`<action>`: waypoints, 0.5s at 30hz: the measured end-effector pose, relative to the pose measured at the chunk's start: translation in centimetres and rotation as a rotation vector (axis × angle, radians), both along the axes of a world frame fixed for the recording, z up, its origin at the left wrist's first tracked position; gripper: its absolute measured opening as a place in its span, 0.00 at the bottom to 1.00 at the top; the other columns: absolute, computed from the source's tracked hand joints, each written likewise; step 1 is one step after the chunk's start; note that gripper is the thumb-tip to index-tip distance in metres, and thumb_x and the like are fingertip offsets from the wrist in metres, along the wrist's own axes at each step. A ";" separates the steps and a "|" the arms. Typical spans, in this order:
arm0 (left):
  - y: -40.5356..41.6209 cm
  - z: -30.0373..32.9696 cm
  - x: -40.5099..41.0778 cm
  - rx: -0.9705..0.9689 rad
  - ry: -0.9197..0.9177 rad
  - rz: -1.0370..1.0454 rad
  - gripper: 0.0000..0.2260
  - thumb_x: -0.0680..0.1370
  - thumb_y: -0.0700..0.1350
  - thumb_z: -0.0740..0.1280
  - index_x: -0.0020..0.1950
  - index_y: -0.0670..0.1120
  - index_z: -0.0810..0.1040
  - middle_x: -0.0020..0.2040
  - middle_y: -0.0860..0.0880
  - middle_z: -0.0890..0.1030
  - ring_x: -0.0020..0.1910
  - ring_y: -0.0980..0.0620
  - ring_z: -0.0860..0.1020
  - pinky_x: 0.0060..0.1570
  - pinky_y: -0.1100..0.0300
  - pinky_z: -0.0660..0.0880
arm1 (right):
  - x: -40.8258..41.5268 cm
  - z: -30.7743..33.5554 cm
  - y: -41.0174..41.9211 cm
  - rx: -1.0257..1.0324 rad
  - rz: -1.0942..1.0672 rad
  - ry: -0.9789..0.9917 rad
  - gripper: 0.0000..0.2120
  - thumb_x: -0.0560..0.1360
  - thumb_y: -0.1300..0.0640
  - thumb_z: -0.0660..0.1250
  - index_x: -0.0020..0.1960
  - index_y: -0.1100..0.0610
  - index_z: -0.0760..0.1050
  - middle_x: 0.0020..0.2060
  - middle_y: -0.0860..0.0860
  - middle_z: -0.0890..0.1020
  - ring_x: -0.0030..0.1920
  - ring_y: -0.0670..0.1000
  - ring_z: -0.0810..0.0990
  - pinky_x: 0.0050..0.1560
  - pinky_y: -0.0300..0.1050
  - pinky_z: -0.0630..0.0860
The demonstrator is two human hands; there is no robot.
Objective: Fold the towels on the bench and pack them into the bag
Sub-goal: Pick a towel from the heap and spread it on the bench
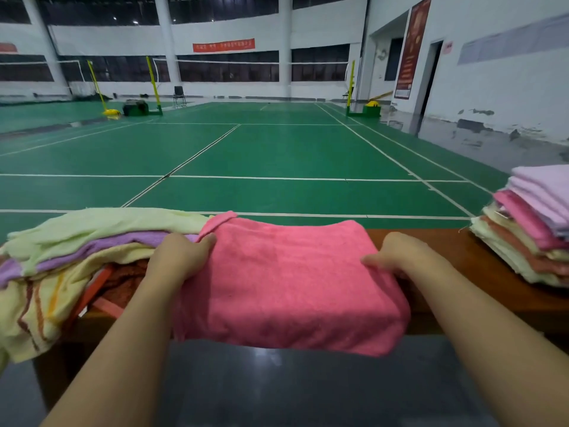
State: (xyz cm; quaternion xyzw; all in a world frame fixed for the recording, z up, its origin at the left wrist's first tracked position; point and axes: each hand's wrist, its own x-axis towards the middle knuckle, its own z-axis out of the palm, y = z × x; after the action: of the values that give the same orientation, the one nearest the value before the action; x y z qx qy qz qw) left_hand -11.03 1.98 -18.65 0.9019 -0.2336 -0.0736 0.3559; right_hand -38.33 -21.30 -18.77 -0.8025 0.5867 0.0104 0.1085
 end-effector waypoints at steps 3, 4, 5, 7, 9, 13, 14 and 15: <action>0.0 0.2 -0.1 -0.078 0.071 0.020 0.27 0.79 0.56 0.69 0.62 0.32 0.77 0.62 0.32 0.79 0.55 0.36 0.77 0.53 0.51 0.71 | -0.8 0.2 0.5 0.123 -0.004 -0.087 0.25 0.73 0.37 0.72 0.40 0.60 0.76 0.37 0.53 0.81 0.35 0.53 0.80 0.39 0.44 0.74; 0.1 0.2 -0.1 -0.121 0.099 0.021 0.25 0.79 0.55 0.70 0.61 0.33 0.78 0.61 0.33 0.79 0.53 0.38 0.76 0.51 0.52 0.70 | -0.9 0.2 0.7 0.155 -0.001 -0.113 0.26 0.72 0.37 0.73 0.44 0.62 0.76 0.39 0.53 0.80 0.36 0.53 0.79 0.40 0.44 0.73; 0.1 0.2 -0.2 -0.155 0.116 0.022 0.23 0.79 0.54 0.70 0.59 0.33 0.79 0.59 0.33 0.80 0.52 0.38 0.76 0.49 0.53 0.69 | -1.0 0.0 0.8 0.170 0.004 -0.143 0.27 0.72 0.38 0.74 0.48 0.63 0.77 0.43 0.54 0.80 0.39 0.54 0.79 0.42 0.45 0.73; 0.2 0.3 -0.4 -0.220 0.128 0.014 0.21 0.79 0.53 0.70 0.54 0.33 0.81 0.52 0.35 0.82 0.53 0.38 0.78 0.45 0.53 0.69 | -1.2 -0.5 1.1 0.178 0.001 -0.229 0.27 0.71 0.41 0.76 0.54 0.65 0.78 0.48 0.57 0.80 0.43 0.56 0.78 0.44 0.46 0.73; 0.3 0.5 -0.7 -0.290 0.146 -0.011 0.19 0.79 0.55 0.69 0.43 0.38 0.81 0.42 0.40 0.80 0.49 0.40 0.79 0.43 0.53 0.69 | -1.7 -1.2 0.8 0.195 -0.023 -0.377 0.25 0.70 0.43 0.78 0.48 0.65 0.79 0.46 0.58 0.81 0.38 0.55 0.76 0.39 0.46 0.71; 0.0 0.8 -1.5 -0.463 0.217 -0.061 0.17 0.80 0.58 0.67 0.38 0.47 0.78 0.42 0.49 0.79 0.43 0.49 0.74 0.45 0.54 0.69 | -3.1 -2.0 -0.3 0.325 -0.064 -0.842 0.19 0.67 0.47 0.81 0.45 0.62 0.84 0.41 0.53 0.85 0.41 0.52 0.82 0.46 0.47 0.78; -0.2 0.8 -1.3 -0.526 0.263 -0.061 0.17 0.80 0.58 0.68 0.40 0.47 0.78 0.43 0.49 0.79 0.44 0.50 0.74 0.45 0.54 0.69 | -3.3 -2.2 -0.4 0.344 -0.082 -0.947 0.19 0.67 0.47 0.81 0.48 0.61 0.85 0.44 0.53 0.86 0.46 0.53 0.84 0.52 0.48 0.79; -0.3 0.8 -1.2 -0.589 0.314 -0.048 0.17 0.80 0.58 0.68 0.42 0.46 0.79 0.44 0.49 0.80 0.44 0.50 0.74 0.45 0.55 0.70 | -3.5 -2.3 -0.5 0.352 -0.103 -1.034 0.20 0.66 0.47 0.81 0.50 0.61 0.86 0.47 0.53 0.87 0.49 0.53 0.84 0.56 0.49 0.79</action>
State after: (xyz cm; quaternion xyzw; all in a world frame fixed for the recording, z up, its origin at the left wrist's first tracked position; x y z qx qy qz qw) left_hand -12.27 1.70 -17.83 0.7322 -0.2084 -0.1494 0.6310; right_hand -41.79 -21.81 -21.07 -0.6431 0.4847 -0.2927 0.5157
